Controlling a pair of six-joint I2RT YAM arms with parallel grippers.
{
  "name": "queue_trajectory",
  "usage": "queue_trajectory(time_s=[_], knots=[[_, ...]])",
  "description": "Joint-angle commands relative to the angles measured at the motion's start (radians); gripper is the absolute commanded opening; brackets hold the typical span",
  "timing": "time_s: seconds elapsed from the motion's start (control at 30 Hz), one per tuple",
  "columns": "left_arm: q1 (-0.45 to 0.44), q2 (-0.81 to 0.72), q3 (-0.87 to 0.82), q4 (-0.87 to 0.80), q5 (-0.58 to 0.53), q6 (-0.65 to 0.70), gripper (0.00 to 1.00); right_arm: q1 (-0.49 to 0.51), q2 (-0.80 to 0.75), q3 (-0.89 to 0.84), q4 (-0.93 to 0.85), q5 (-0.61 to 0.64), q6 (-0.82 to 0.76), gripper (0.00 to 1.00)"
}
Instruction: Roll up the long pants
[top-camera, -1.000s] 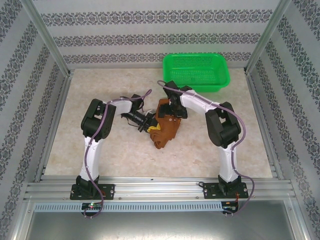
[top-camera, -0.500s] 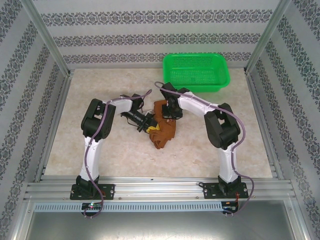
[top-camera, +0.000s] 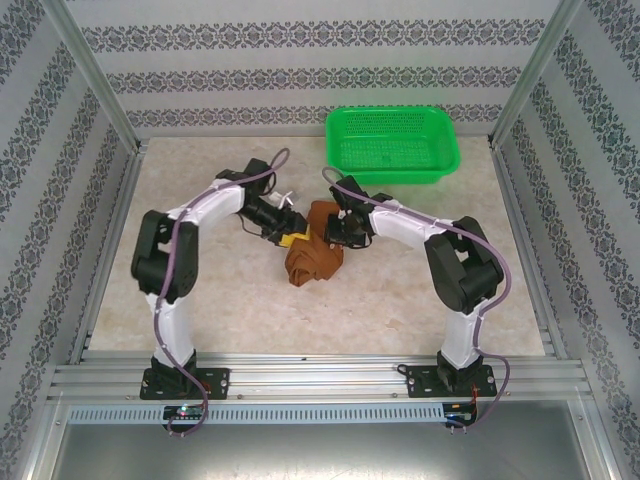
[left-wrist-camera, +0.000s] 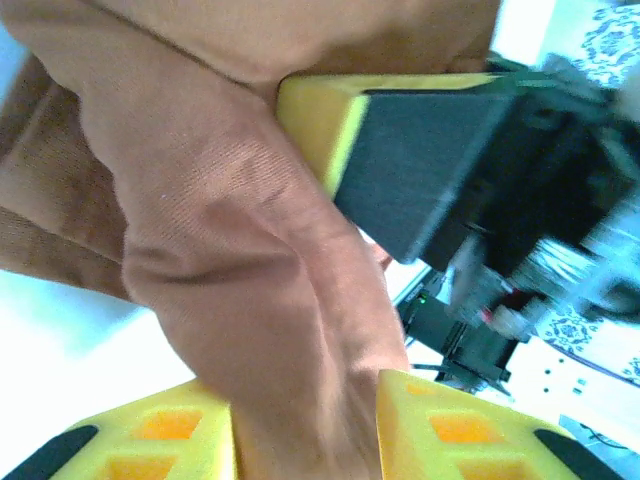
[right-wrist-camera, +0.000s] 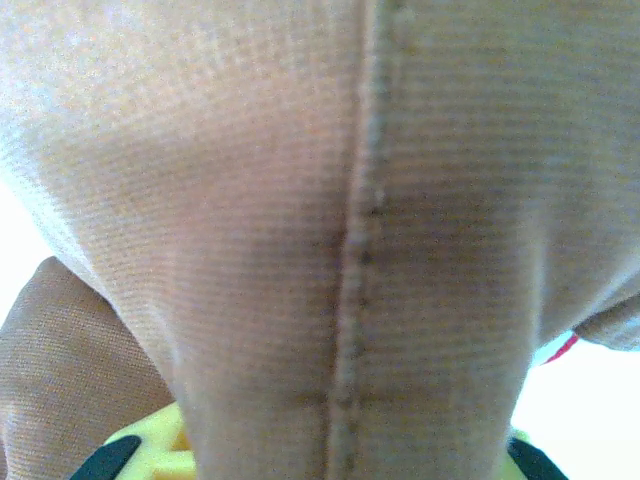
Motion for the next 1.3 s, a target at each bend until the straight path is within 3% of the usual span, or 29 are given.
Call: queue_trajectory(time_s=[0.0,0.13,0.27,0.37,0.7,0.83,1.0,1.27], knots=[[0.060,-0.198,-0.072,0.146,0.031,0.002,0.39,0.032,-0.002,-0.067,-0.167,-0.131,-0.005,0.00],[0.112,-0.328,-0.174,0.119,-0.062,0.007,0.40,0.031,-0.021,-0.016,-0.191,-0.135,-0.006,0.00],[0.115,-0.326,-0.197,0.147,-0.154,-0.013,0.22,0.037,-0.049,0.117,-0.258,-0.117,-0.016,0.00],[0.116,-0.278,-0.191,0.183,-0.173,-0.016,0.18,0.007,-0.060,0.232,-0.277,-0.140,-0.006,0.00],[0.116,-0.112,-0.107,0.225,-0.143,-0.009,0.10,-0.137,0.161,0.931,-0.455,-0.213,0.001,0.00],[0.120,-0.077,-0.086,0.217,-0.181,-0.003,0.07,-0.246,0.226,0.987,-0.250,-0.298,0.142,0.00],[0.119,-0.043,-0.089,0.275,-0.168,-0.040,0.06,-0.356,0.366,1.192,-0.162,-0.322,0.224,0.00],[0.119,0.035,-0.043,0.277,-0.166,-0.051,0.05,-0.515,0.444,1.158,0.149,-0.329,0.406,0.00]])
